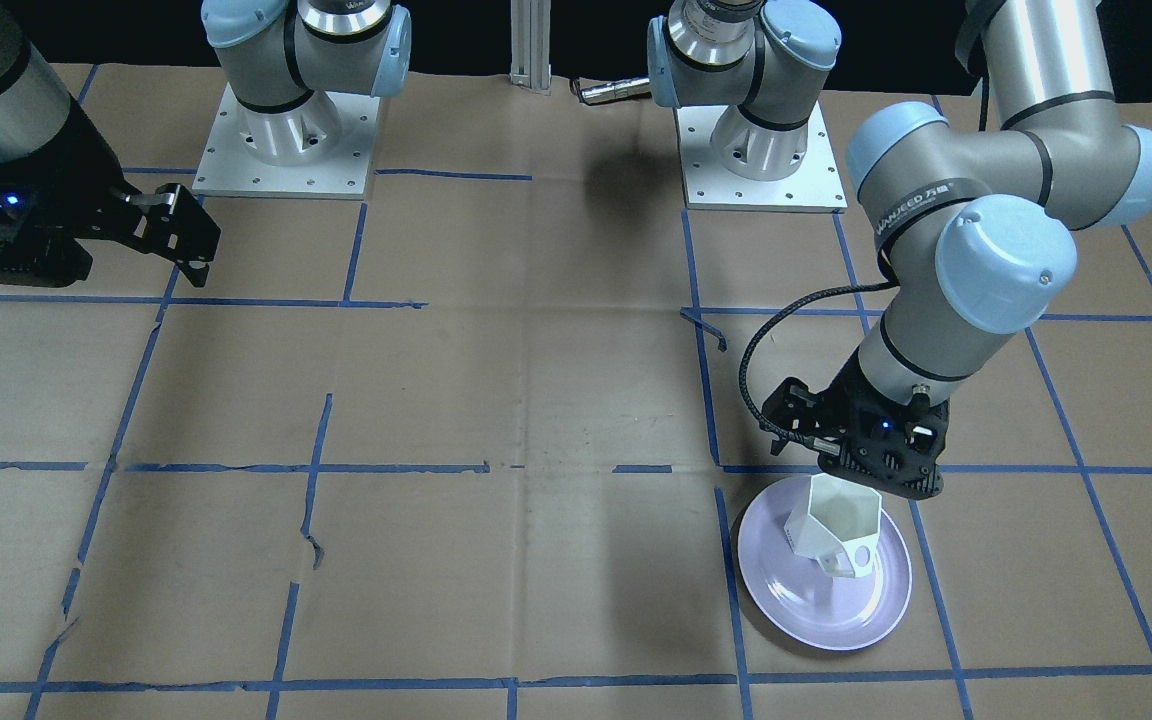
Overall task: Flip cup and place on plate
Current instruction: 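Turn the mug upright and lower it onto the plate with the left gripper, then open the left gripper and raise it away from the plate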
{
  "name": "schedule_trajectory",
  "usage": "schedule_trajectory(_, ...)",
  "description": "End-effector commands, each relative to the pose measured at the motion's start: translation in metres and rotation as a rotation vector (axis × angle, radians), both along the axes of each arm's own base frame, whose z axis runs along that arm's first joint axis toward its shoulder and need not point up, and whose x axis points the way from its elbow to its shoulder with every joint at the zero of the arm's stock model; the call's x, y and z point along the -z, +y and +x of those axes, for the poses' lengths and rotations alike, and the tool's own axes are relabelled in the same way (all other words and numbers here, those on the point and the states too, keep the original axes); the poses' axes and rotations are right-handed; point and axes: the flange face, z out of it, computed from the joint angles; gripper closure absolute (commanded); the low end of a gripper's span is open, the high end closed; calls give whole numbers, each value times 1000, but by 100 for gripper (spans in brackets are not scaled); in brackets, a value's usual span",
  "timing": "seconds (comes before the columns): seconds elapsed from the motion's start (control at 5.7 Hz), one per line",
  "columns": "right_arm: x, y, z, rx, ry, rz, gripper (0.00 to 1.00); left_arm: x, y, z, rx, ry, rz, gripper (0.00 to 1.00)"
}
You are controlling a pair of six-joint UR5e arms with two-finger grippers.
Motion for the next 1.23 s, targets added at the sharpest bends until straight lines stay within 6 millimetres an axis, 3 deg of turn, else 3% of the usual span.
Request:
schedule_trajectory(0.0, 0, 0, 0, 0, 0, 0, 0, -85, 28, -25, -191, -1, 96, 1)
schedule_trajectory(0.18, 0, 0, 0, 0, 0, 0, 0, -118, 43, -43, -177, -7, 109, 1)
schedule_trajectory(0.35, 0, 0, 0, 0, 0, 0, 0, -135, 56, -50, -159, -25, 68, 1)
schedule_trajectory(0.53, 0, 0, 0, 0, 0, 0, 0, -129, 55, -51, -157, -29, 67, 1)
schedule_trajectory(0.7, 0, 0, -1, 1, 0, 0, 0, -128, 73, -50, -157, -27, 65, 1)
schedule_trajectory(1.05, 0, 0, 0, 0, 0, 0, 0, -127, 75, -45, -131, -20, 0, 3)
